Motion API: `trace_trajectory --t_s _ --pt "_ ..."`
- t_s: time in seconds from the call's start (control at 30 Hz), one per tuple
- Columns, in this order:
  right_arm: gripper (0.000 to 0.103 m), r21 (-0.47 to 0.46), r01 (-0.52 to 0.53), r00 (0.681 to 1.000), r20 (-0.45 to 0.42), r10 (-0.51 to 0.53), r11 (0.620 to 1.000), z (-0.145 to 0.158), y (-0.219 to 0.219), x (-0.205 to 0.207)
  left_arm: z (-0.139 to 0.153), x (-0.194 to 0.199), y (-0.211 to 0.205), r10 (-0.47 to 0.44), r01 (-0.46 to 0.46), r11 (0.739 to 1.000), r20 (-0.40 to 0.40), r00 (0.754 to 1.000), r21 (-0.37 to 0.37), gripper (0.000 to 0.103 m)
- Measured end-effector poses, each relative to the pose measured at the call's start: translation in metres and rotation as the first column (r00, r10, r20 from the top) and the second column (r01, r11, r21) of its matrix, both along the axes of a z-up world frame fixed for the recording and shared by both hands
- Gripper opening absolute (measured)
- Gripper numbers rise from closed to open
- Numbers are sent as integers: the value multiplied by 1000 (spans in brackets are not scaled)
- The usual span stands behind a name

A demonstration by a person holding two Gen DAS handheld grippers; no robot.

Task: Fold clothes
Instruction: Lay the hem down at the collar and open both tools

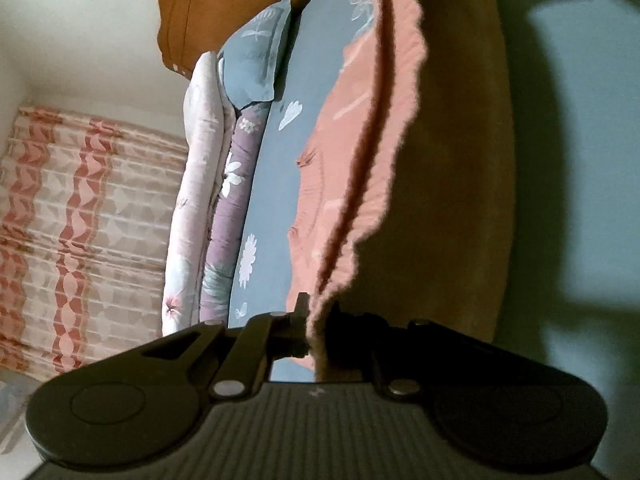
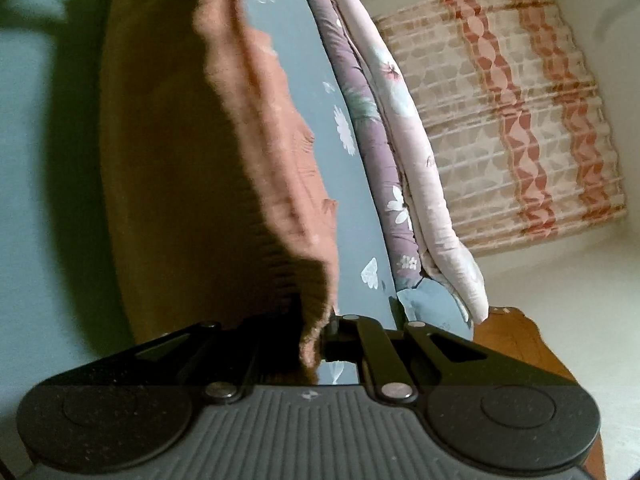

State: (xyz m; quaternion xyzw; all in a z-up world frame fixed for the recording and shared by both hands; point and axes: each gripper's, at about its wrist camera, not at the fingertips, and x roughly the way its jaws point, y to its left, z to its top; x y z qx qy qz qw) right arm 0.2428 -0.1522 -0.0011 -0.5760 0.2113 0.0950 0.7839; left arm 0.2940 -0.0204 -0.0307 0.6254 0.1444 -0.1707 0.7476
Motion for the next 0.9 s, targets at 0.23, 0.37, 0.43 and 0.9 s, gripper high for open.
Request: trace_trajectory --t_s 0.23,0.37,0.43,0.9 --pt "11 15 27 1000 -8 -27 1000 11 -4 51 20 56 5 31 -33 998 -46 998 -61 6" --pt "11 20 38 999 -10 -38 999 12 -7 78 20 84 7 38 -42 996 -57 998 -74 6" --pt "11 26 46 999 -12 -45 999 10 -9 91 19 97 7 42 -47 995 -64 997 -84 6" --pt "11 38 88 990 -110 -83 995 -25 -20 172 -13 176 10 51 -67 993 -170 984 -92 8"
